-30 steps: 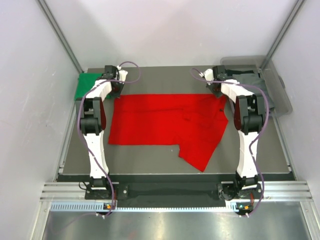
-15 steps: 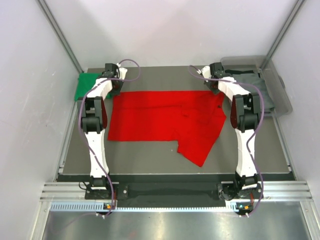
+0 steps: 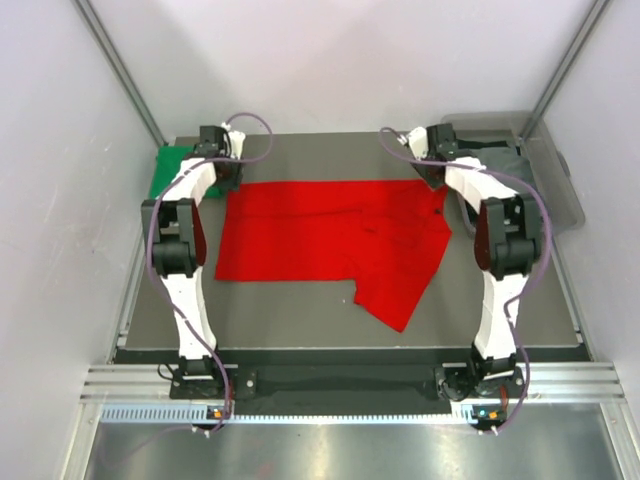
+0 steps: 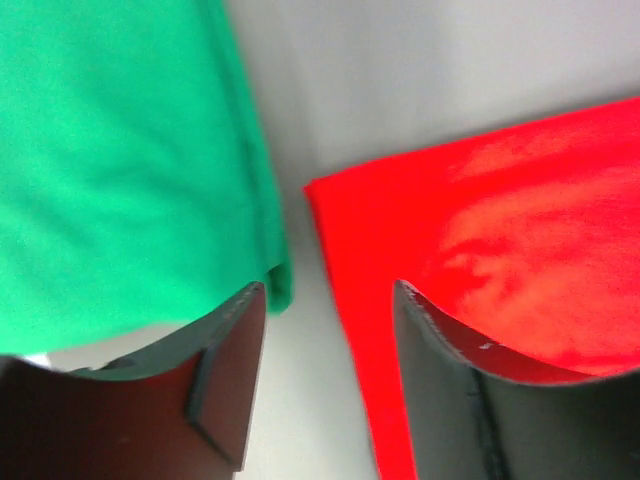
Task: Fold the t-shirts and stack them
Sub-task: Fold the tshirt
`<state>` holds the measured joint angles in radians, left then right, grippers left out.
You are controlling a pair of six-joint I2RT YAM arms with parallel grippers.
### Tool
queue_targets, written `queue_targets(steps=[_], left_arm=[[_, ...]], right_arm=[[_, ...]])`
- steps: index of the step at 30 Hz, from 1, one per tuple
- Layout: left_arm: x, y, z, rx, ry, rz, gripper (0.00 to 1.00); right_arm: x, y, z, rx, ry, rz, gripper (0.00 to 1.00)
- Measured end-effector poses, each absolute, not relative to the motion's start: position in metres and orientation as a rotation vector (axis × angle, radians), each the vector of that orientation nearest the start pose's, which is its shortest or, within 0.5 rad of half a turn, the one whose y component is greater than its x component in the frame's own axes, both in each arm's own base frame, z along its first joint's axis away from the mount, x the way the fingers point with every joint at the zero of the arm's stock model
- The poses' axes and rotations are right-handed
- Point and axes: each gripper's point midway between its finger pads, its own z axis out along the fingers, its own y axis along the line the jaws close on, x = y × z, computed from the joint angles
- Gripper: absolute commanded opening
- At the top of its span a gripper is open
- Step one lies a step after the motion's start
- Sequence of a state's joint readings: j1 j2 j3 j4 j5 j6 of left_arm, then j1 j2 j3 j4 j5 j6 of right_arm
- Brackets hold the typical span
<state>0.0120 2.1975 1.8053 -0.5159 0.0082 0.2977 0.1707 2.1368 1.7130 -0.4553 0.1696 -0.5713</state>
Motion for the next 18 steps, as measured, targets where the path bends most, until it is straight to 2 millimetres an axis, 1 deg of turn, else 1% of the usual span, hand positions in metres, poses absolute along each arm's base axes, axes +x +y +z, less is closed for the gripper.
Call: queue_targets(steps=[1, 2, 3, 4, 6, 7, 8, 10, 11, 12, 14, 16, 17, 18], left_arm=[[0.545, 0.015, 0.081, 0.347, 2.436, 0.122, 0.61], [0.544, 0.014, 0.092, 0.343, 2.414, 0.126, 0.61], [0.543, 0.010, 0.107, 0.348, 2.383, 0.129, 0.61], [0.540, 0.003, 0.122, 0.358, 2.353, 0.133, 0.61], [0.531, -0.011, 0.142, 0.385, 2.318, 0.131, 0.61], [0.526, -0.019, 0.149, 0.400, 2.305, 0.125, 0.61], [0.518, -0.026, 0.153, 0.416, 2.301, 0.117, 0.61], [0.496, -0.039, 0.149, 0.453, 2.318, 0.094, 0.61], [0.477, -0.040, 0.139, 0.470, 2.356, 0.085, 0.60], [0.463, -0.039, 0.132, 0.479, 2.386, 0.079, 0.59], [0.426, -0.033, 0.112, 0.492, 2.463, 0.077, 0.57], [0.396, -0.026, 0.099, 0.497, 2.515, 0.081, 0.55], [0.380, -0.023, 0.095, 0.502, 2.540, 0.087, 0.53], [0.366, -0.019, 0.094, 0.503, 2.552, 0.095, 0.52]], right_arm=[[0.534, 0.042, 0.098, -0.815, 2.294, -0.374, 0.42], [0.529, 0.045, 0.115, -0.809, 2.262, -0.364, 0.42], [0.523, 0.048, 0.137, -0.801, 2.215, -0.346, 0.43], [0.517, 0.052, 0.159, -0.791, 2.159, -0.330, 0.43], [0.498, 0.061, 0.198, -0.799, 2.059, -0.285, 0.43], [0.485, 0.067, 0.211, -0.820, 2.017, -0.268, 0.44], [0.470, 0.072, 0.220, -0.850, 1.986, -0.249, 0.43], [0.443, 0.085, 0.218, -0.932, 1.944, -0.212, 0.43], [0.421, 0.092, 0.205, -1.005, 1.940, -0.184, 0.43], [0.403, 0.098, 0.191, -1.065, 1.946, -0.155, 0.43], [0.353, 0.109, 0.148, -1.233, 1.977, -0.072, 0.43], [0.310, 0.114, 0.116, -1.367, 2.010, 0.016, 0.43], [0.286, 0.116, 0.105, -1.441, 2.009, 0.073, 0.43], [0.270, 0.117, 0.101, -1.486, 2.002, 0.111, 0.43]])
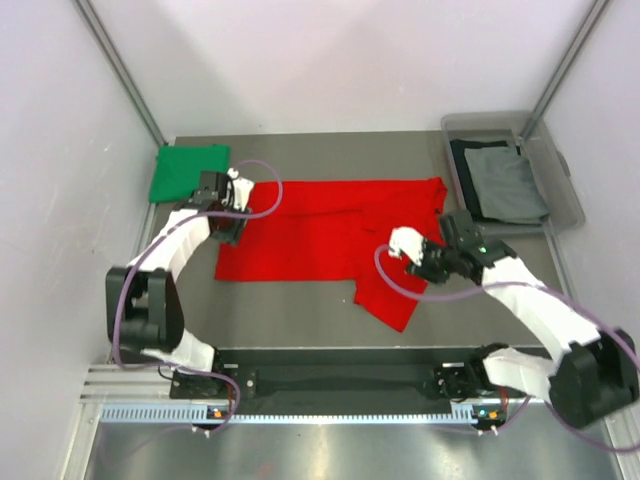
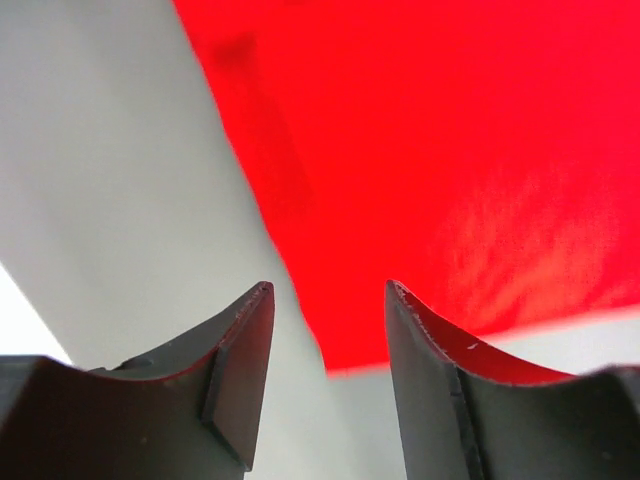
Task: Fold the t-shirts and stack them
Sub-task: Fold the tshirt
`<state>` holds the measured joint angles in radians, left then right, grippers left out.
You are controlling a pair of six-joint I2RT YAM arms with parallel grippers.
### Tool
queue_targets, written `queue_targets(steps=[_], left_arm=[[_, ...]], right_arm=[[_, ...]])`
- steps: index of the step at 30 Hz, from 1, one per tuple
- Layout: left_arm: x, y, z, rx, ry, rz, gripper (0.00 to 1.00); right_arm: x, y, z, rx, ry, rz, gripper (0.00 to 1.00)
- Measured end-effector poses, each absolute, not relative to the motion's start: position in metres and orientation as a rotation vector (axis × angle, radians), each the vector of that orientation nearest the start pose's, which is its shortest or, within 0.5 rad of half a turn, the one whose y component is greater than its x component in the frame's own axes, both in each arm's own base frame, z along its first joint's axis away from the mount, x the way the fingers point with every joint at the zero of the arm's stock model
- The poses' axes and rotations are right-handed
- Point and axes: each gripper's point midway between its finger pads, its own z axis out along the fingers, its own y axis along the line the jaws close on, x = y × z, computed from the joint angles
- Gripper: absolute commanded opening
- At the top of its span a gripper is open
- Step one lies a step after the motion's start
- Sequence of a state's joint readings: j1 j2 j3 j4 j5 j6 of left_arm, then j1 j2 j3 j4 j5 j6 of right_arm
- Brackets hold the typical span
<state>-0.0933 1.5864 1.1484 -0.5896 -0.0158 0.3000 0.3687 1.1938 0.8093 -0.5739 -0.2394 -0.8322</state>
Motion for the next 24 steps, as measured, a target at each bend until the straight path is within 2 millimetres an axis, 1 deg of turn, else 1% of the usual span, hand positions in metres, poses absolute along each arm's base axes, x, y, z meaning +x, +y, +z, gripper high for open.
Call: queue_targets(steps=[1, 3, 6, 8, 10, 11, 15, 17, 18, 20, 24], left_arm=[[0.357, -0.017, 0.095, 0.507, 2.553, 0.102, 0.52], [0.343, -0.014, 0.107, 0.507, 2.524, 0.115, 0.51], [0.335, -0.012, 0.128, 0.496, 2.448, 0.139, 0.52], [0.331, -0.009, 0.134, 0.493, 2.426, 0.153, 0.53], [0.330, -0.007, 0.134, 0.494, 2.427, 0.161, 0.53], [0.330, -0.006, 0.131, 0.494, 2.436, 0.163, 0.53], [0.329, 0.001, 0.118, 0.488, 2.483, 0.174, 0.52], [0.329, 0.004, 0.112, 0.484, 2.505, 0.180, 0.52], [0.329, 0.005, 0.109, 0.482, 2.517, 0.186, 0.52], [0.329, 0.008, 0.104, 0.477, 2.536, 0.194, 0.52], [0.329, 0.011, 0.102, 0.468, 2.543, 0.203, 0.52]], right_arm=[[0.254, 0.118, 0.100, -1.535, 1.983, 0.146, 0.43], [0.230, 0.122, 0.109, -1.607, 1.906, 0.189, 0.42], [0.208, 0.133, 0.127, -1.694, 1.757, 0.226, 0.43], [0.196, 0.138, 0.127, -1.752, 1.703, 0.263, 0.43], [0.184, 0.141, 0.117, -1.810, 1.690, 0.308, 0.43], [0.178, 0.142, 0.108, -1.846, 1.691, 0.334, 0.43], [0.151, 0.143, 0.063, -1.995, 1.745, 0.435, 0.43], [0.141, 0.141, 0.047, -2.050, 1.757, 0.455, 0.43], [0.138, 0.140, 0.042, -2.068, 1.759, 0.458, 0.43], [0.137, 0.141, 0.038, -2.079, 1.751, 0.459, 0.43], [0.144, 0.149, 0.035, -2.079, 1.727, 0.455, 0.43]])
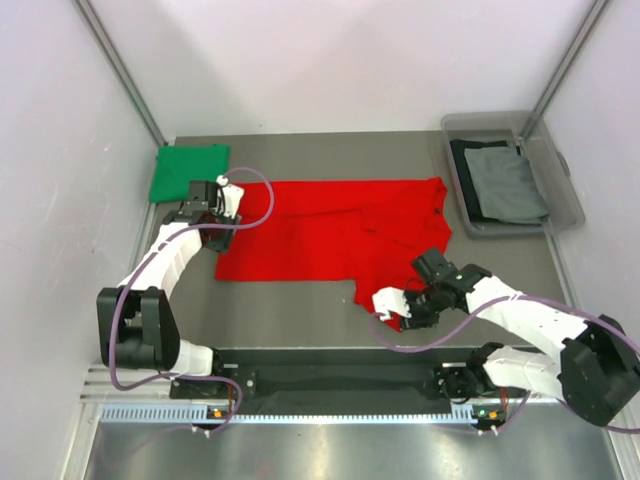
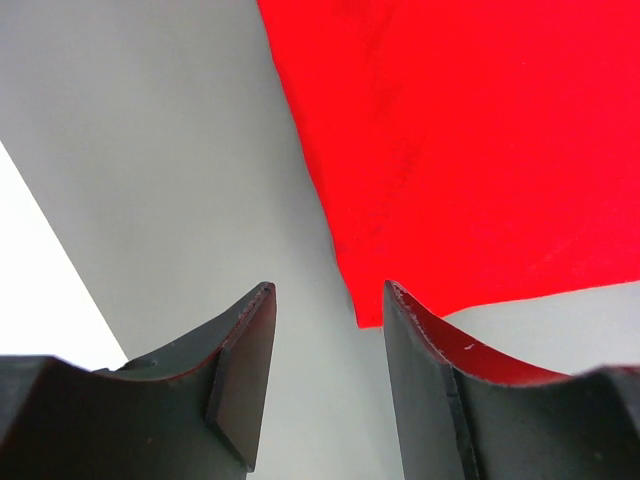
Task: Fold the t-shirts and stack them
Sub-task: Fold the tshirt
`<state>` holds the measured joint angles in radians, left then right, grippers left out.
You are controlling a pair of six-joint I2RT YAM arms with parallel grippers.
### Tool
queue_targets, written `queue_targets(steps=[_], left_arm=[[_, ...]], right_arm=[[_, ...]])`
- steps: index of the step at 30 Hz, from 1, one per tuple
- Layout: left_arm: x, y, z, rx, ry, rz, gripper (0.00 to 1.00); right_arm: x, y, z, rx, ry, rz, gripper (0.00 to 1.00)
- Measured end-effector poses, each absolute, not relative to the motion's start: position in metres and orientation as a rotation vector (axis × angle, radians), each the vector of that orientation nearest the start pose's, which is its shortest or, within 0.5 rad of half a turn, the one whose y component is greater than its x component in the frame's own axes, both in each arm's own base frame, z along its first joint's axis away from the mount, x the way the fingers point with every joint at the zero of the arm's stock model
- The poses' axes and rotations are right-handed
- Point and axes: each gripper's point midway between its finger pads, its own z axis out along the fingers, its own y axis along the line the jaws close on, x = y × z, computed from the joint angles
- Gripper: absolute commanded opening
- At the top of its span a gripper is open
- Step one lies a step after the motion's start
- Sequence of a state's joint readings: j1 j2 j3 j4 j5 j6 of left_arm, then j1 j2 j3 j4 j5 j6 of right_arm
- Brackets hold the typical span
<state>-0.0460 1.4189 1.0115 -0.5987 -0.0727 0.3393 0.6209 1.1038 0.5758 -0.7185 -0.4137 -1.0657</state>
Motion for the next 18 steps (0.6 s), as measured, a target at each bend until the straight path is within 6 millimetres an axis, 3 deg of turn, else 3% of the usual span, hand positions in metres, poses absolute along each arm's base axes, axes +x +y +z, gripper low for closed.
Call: queue_targets(steps=[13, 15, 18], left_arm=[[0.329, 0.020, 0.098, 0.445, 2.560, 0.232, 0.52], [0.329, 0.021, 0.098, 0.442, 2.560, 0.235, 0.52], [0.329, 0.022, 0.097, 0.443, 2.563, 0.238, 0.57]], right_arm=[[0.130, 0.168, 0.020, -2.197, 1.688, 0.515, 0.41], [0.130, 0.169, 0.018, -2.200, 1.689, 0.515, 0.36], [0.133, 0.170, 0.016, -2.198, 1.698, 0.503, 0.10]])
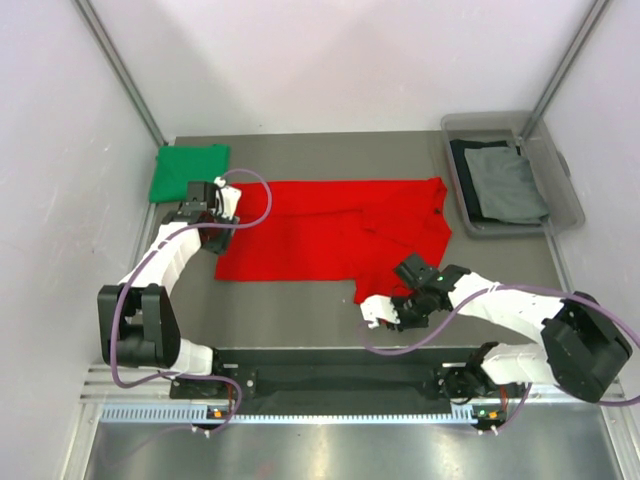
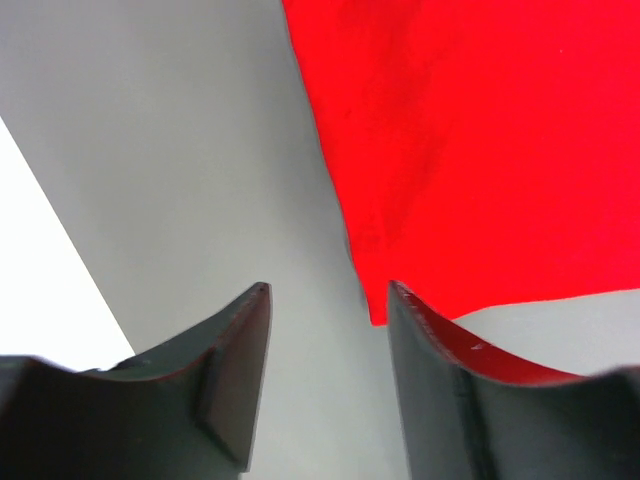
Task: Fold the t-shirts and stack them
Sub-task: Fold the tshirt
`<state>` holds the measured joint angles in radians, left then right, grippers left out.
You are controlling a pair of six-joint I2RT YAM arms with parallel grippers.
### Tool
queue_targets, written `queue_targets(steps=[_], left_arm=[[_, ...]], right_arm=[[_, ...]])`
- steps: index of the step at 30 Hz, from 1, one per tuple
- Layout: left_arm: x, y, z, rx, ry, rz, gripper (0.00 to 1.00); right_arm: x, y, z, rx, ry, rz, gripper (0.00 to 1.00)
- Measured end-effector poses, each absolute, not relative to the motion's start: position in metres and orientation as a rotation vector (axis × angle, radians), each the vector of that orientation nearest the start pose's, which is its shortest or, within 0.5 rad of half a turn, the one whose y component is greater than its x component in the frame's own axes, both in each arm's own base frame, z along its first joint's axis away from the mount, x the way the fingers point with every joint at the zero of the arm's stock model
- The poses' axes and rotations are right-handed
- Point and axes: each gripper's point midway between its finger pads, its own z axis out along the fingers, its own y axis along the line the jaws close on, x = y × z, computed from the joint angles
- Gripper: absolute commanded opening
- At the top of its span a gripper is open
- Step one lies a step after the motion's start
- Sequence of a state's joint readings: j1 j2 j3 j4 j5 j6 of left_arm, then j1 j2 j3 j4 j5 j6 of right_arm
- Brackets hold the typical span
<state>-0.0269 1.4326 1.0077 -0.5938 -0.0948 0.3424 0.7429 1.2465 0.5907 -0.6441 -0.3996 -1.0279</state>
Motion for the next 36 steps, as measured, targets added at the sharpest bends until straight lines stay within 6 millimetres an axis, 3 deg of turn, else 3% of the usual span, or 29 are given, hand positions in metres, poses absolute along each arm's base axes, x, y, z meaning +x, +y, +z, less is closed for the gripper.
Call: queue_targets(steps=[3, 6, 13, 16, 30, 34, 36], left_arm=[[0.326, 0.022, 0.095, 0.453, 2.576, 0.231, 0.64], [0.321, 0.018, 0.088, 0.483, 2.607, 0.190, 0.66], [0.292, 0.004, 0.051, 0.571, 2.786, 0.018, 0.62], [0.288, 0.001, 0.045, 0.588, 2.811, -0.019, 0.62], [0.282, 0.018, 0.026, 0.557, 2.886, -0.014, 0.55], [0.279, 0.020, 0.019, 0.555, 2.906, -0.020, 0.39], [0.278, 0.019, 0.016, 0.551, 2.918, -0.043, 0.38]], right_arm=[[0.135, 0.169, 0.015, -2.192, 1.713, 0.481, 0.00], [0.139, 0.165, 0.020, -2.178, 1.731, 0.440, 0.00], [0.154, 0.166, 0.079, -1.988, 1.643, 0.309, 0.00], [0.158, 0.166, 0.093, -1.928, 1.637, 0.279, 0.01], [0.160, 0.159, 0.087, -1.901, 1.726, 0.253, 0.02], [0.159, 0.159, 0.085, -1.899, 1.737, 0.257, 0.01], [0.160, 0.159, 0.085, -1.898, 1.738, 0.254, 0.02]])
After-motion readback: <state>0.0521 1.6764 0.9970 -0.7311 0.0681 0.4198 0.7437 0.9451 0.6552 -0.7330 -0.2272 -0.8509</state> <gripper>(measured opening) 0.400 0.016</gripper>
